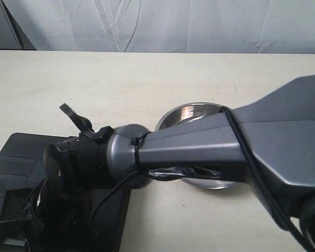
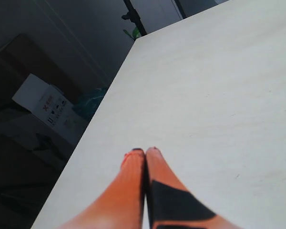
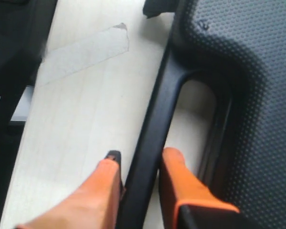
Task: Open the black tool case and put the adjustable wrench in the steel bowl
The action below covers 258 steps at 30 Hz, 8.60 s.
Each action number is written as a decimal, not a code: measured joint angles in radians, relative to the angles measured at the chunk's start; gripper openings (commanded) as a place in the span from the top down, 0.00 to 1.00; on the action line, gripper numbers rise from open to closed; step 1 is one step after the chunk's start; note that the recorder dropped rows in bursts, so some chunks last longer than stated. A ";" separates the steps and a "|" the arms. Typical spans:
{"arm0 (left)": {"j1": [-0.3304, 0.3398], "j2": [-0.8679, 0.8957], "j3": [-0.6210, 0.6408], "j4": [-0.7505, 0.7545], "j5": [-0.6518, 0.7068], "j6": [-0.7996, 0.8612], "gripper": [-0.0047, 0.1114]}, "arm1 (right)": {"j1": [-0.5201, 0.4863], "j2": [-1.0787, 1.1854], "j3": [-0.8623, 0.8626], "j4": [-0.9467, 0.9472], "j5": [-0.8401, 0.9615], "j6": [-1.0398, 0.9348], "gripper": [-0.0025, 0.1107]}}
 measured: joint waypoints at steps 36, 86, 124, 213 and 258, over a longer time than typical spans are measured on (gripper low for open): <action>0.000 0.000 0.000 0.004 0.000 0.000 0.96 | 0.002 -0.084 0.000 -0.447 -0.075 0.374 0.99; 0.000 0.000 0.000 0.004 -0.004 0.000 0.96 | -0.129 -0.258 0.000 -1.549 -0.311 1.234 0.99; 0.000 0.000 0.000 0.004 -0.025 0.000 0.96 | -0.433 -0.251 -0.002 -1.547 -0.588 1.252 0.98; 0.000 0.000 0.000 0.004 -0.069 0.000 0.96 | -0.424 0.030 -0.250 0.168 -0.578 -0.025 0.98; 0.000 0.000 0.000 0.004 -0.069 0.000 0.96 | -0.328 0.030 -0.250 -0.101 -0.004 0.273 0.98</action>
